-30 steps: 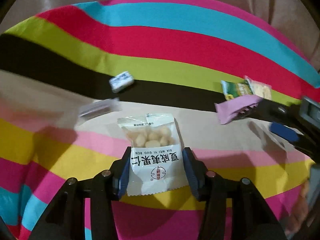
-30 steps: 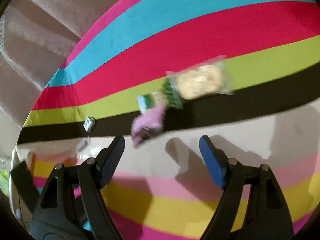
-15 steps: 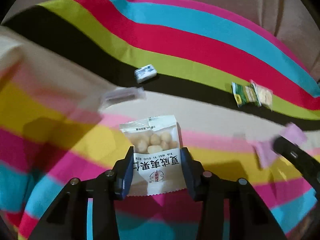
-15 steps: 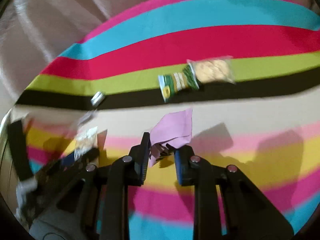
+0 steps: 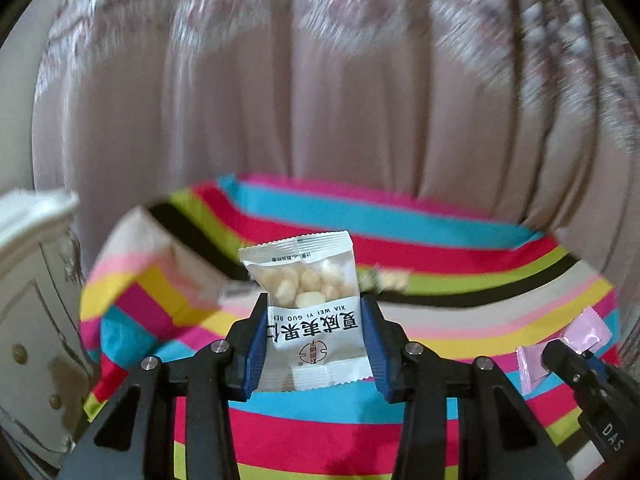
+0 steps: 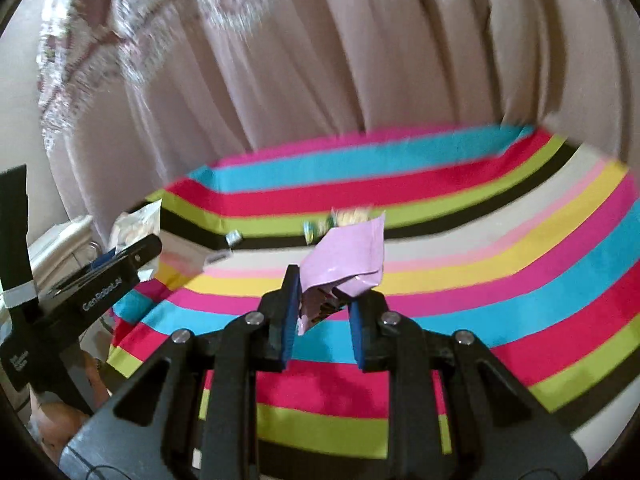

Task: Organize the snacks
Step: 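Lift both held snacks and carry them over the white bin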

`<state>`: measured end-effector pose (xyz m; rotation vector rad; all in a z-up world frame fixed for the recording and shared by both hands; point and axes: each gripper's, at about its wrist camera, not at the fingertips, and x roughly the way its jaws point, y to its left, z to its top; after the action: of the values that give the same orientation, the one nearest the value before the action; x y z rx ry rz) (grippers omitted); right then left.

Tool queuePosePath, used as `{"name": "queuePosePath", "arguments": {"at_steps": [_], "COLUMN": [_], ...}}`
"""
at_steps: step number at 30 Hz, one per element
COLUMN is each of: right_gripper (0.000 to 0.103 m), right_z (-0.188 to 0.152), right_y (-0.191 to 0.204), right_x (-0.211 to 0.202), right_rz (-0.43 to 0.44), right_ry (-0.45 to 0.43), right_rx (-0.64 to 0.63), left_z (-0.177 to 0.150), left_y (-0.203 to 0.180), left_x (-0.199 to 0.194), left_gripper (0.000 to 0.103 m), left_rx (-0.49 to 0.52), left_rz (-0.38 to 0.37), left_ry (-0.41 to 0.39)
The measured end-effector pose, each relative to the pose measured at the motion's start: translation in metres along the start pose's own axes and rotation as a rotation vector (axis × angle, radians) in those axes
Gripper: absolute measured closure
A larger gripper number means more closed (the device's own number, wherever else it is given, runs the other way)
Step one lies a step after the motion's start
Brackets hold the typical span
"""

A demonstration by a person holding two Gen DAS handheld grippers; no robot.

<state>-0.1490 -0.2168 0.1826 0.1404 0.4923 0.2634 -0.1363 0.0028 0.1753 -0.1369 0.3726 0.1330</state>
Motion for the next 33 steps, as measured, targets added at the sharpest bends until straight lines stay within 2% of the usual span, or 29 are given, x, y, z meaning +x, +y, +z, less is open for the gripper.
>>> {"name": "queuePosePath", "arguments": {"at_steps": [6,12,17,24,33], "right_gripper": [0.077,0.077,0.077,0.076,0.076], "right_z": [0.01,0.014,0.011,0.0,-0.001], "right_y": [0.012,0.017,0.016,0.007,-0.002], "right_x": [-0.097,-0.171,-0.203,-0.225,-0.266], "right_rz": [-0.04,-0.065,-0.088,-0.109,-0.134], "right_ry": [-0.141,-0.242,-0.275,-0.278,-0.352], "right_rx": [-0.061,-0.091,-0.11,-0.113,-0.136], "left_z": [0.015,0.025,0.026,0.02,0.021], "left_y": [-0.028,-0.044,-0.053,-0.064,-0.085], "left_x": [-0.075,-0.128,-0.162,-0.183,-0.217], "left_gripper": [0.058,0.058,0.058,0.058,0.058], "left_rx": [0.048,0.093,0.118,0.148,0.19], "left_rz": [-0.111,-0.169,-0.188,-0.209,-0.26], "left_ry": [-0.11,-0.169,-0.212,-0.239,-0.292]}}
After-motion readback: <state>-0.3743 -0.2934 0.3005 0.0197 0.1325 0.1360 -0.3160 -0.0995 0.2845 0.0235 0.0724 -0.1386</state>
